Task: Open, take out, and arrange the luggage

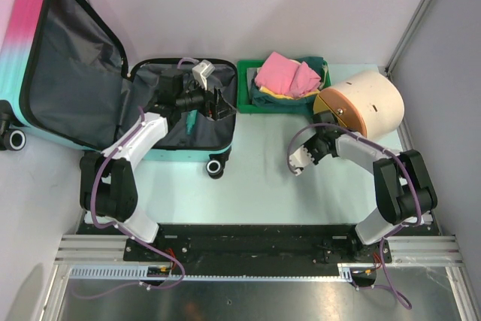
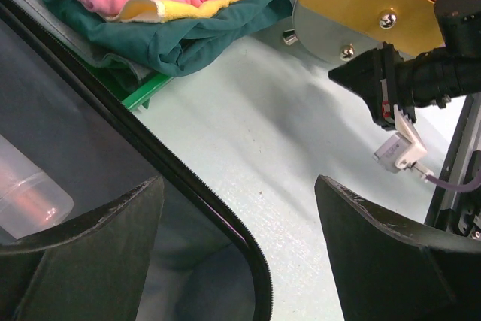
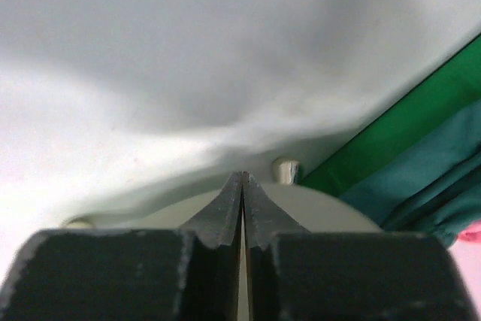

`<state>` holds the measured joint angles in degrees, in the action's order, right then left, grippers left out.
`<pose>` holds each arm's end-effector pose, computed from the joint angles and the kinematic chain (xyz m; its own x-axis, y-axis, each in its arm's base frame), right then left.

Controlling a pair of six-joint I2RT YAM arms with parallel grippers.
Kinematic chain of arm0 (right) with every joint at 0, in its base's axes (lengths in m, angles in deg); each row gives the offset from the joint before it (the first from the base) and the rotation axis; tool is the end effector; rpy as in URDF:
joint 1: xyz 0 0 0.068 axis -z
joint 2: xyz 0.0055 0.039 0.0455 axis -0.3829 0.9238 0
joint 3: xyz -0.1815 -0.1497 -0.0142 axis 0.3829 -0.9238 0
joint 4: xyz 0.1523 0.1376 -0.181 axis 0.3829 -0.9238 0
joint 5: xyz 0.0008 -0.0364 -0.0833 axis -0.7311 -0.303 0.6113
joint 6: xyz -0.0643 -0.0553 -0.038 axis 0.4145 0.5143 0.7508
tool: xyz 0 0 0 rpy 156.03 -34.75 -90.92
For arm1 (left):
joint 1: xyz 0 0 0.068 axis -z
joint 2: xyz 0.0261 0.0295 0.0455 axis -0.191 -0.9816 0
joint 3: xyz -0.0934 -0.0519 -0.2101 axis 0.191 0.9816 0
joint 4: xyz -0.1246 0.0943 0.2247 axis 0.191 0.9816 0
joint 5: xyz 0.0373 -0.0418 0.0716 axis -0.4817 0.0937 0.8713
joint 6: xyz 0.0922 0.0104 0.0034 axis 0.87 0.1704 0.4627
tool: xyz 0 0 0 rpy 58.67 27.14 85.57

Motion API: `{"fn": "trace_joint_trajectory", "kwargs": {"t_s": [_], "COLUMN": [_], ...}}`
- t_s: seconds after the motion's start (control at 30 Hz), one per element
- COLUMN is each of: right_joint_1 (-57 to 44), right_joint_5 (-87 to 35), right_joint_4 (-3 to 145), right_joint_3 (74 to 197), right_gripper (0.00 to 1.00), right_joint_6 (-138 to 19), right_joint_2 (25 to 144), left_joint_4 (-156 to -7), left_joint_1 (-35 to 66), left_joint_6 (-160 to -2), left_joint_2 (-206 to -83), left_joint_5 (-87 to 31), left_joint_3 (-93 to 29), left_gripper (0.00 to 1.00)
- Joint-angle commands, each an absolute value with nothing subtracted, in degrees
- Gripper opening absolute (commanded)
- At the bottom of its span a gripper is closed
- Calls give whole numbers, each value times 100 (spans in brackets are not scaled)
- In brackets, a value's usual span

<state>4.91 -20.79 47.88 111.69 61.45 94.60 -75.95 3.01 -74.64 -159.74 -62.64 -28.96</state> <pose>0.3174 0.1043 0.0827 0.6378 -0.7547 0.1538 -0.6429 -0.6316 -0.4334 0.3816 -0.1542 0.2405 -0.4825 0.0554 -0.8742 0.7370 0.5650 -0.3710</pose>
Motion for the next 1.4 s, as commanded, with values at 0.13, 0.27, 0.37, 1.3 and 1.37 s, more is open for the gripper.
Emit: {"fn": "trace_joint_trajectory", "kwargs": {"t_s": [0.13,0.27,0.37,1.3,1.37], "right_joint_1": [168,54,-121,3270,3455], "right_joint_5": [-2126,-2388,-2740,-4876,-4903], "right_joint_4": [4522,4539,4556,3959,4003], "right_joint_3": [11509,11553,11667,14058,14058], "right_gripper": [0,2,50,65,62], "right_joint_6": [7069,6814,6147,-3698,-3918], "right_joint_2": [9415,9266,8871,8175,8368], "left_joint_4": [-7757,-7775,-7810,-9946,-9946], "left_joint_1": [358,437,551,3275,3337], "left_joint_6": [-7336,-7336,-7354,-9927,-10278], "left_joint_2": [-15794,-15899,-16040,-19967,-20179], "left_joint_5": [-6369,-6378,-6316,-5771,-5710], "left_joint_3": [-3024,-3103,-3252,-5694,-5914], "left_gripper": [86,86,87,72,71]}}
